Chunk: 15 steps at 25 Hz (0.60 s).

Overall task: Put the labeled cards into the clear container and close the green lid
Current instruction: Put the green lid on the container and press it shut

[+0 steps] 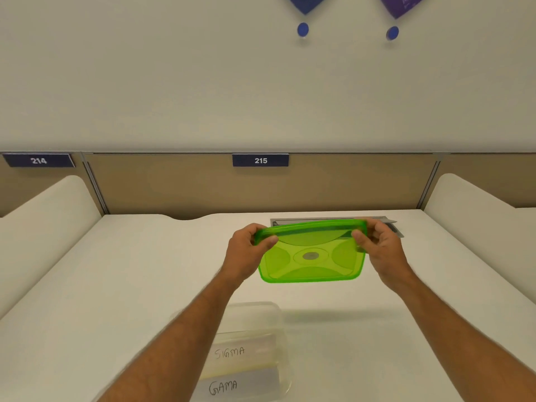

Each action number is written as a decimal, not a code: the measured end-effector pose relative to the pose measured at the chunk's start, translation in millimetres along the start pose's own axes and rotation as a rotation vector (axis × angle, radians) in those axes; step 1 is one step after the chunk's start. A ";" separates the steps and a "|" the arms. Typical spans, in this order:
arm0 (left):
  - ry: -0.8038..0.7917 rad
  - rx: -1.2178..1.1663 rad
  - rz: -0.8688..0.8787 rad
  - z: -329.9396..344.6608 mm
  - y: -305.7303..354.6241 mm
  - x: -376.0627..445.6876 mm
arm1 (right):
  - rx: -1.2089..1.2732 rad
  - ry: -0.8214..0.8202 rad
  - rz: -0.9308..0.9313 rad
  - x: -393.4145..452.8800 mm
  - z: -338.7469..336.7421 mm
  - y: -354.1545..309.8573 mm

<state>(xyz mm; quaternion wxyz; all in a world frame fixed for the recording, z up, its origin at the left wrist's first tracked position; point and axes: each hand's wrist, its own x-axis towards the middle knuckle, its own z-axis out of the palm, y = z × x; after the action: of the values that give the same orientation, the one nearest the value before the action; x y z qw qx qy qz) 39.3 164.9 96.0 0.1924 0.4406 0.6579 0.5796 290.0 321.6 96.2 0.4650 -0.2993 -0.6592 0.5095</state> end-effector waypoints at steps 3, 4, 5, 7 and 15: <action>-0.044 -0.161 -0.071 -14.4 19.0 -13.7 | 0.045 0.014 -0.010 -2.9 12.4 -15.6; -0.058 -0.181 -0.094 -19.8 23.1 -18.7 | 0.049 0.017 -0.005 -5.1 16.9 -18.1; -0.066 -0.193 -0.114 -25.0 25.7 -23.7 | 0.055 0.020 0.007 -7.9 21.4 -18.9; -0.065 -0.210 -0.156 -36.7 28.1 -34.0 | 0.066 0.025 0.041 -15.6 32.9 -19.6; 0.050 -0.250 -0.311 -75.2 17.5 -69.7 | -0.165 0.103 0.177 -42.0 79.1 -1.7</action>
<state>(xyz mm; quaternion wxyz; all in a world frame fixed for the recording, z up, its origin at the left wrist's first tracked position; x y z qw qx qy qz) 25.6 63.3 113.5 0.3165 0.2921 0.6455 0.6307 233.8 253.5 81.1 0.4254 -0.4193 -0.6450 0.4766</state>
